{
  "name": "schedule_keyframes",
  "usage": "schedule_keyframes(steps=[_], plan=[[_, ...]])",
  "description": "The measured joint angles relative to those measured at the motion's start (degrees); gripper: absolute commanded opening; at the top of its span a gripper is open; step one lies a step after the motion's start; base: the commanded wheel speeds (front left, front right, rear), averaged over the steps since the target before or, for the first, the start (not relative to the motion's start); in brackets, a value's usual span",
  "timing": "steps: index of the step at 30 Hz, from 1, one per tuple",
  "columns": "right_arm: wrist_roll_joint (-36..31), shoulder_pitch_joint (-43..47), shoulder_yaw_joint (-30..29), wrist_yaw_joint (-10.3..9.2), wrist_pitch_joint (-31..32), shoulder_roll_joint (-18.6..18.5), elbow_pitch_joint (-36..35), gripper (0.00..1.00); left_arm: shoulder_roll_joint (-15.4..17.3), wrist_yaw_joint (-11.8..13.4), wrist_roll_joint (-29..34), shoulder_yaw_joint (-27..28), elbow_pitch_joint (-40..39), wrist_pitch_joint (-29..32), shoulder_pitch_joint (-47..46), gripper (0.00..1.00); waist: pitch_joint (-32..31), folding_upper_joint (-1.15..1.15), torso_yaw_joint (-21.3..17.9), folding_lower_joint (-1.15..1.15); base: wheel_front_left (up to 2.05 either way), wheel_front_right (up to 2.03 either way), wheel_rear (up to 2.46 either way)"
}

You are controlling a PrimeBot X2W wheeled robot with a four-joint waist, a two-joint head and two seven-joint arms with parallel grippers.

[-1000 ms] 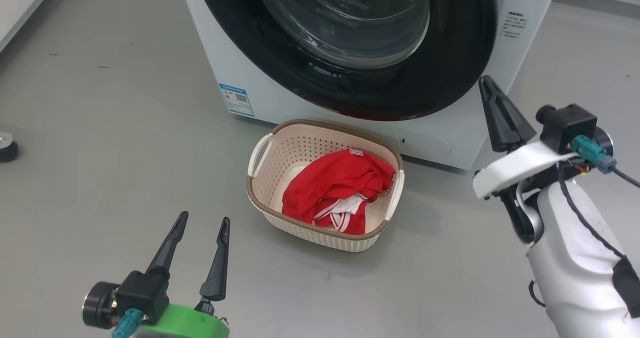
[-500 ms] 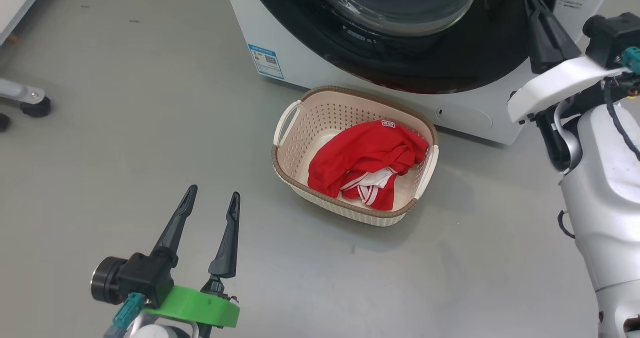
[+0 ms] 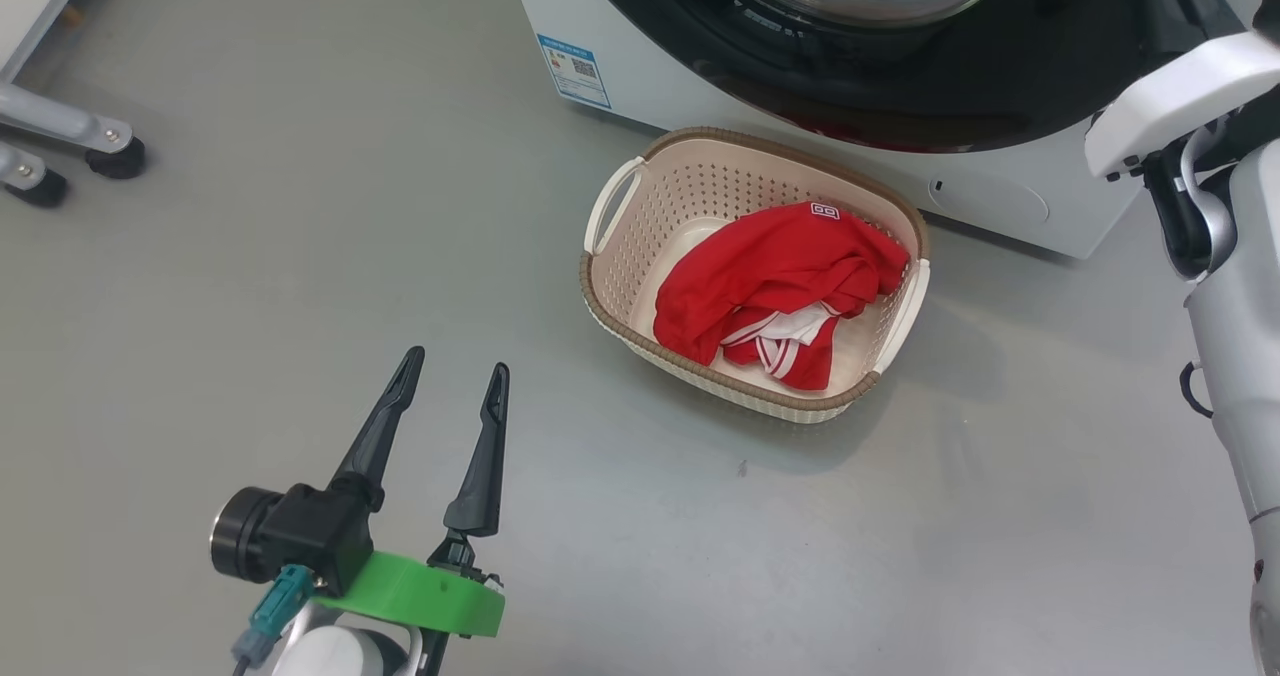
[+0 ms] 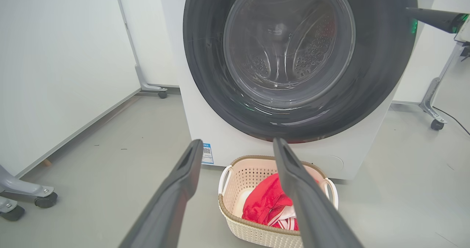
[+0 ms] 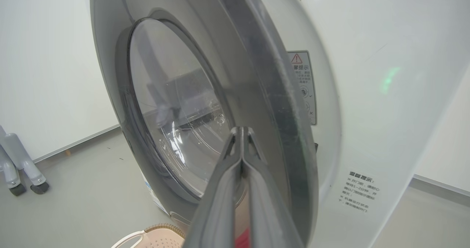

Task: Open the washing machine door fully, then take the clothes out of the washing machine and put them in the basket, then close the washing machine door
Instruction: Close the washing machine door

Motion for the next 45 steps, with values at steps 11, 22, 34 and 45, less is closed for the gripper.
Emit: schedule_keyframes(steps=[11,22,34,45], plan=[[-0.10,-5.37,1.68,0.01,0.52,-2.23,2.97,0.00,-0.65,-0.16,-0.24,-1.31,0.21,-0.07,-1.20,1.00,2.34,0.00,1.68,0.00,0.00,0.00,0.00],[-0.88,-11.72,3.43,0.51,1.67,-3.92,5.61,0.00,-0.96,-0.18,-0.64,-1.71,-0.18,-0.08,-2.22,1.00,5.22,0.00,2.87,0.00,0.00,0.00,0.00],[-1.08,-15.26,1.24,0.40,0.07,-5.16,9.66,0.00,-1.25,-0.18,-0.80,-2.04,-1.05,-0.25,-4.06,1.00,6.84,0.00,3.26,0.00,0.00,0.00,0.00],[-1.01,-15.33,2.63,0.41,-3.04,-4.81,12.09,0.00,-1.36,-0.15,-0.92,-2.90,-0.27,-0.25,-5.11,1.00,5.92,0.00,3.30,0.00,0.00,0.00,0.00]])
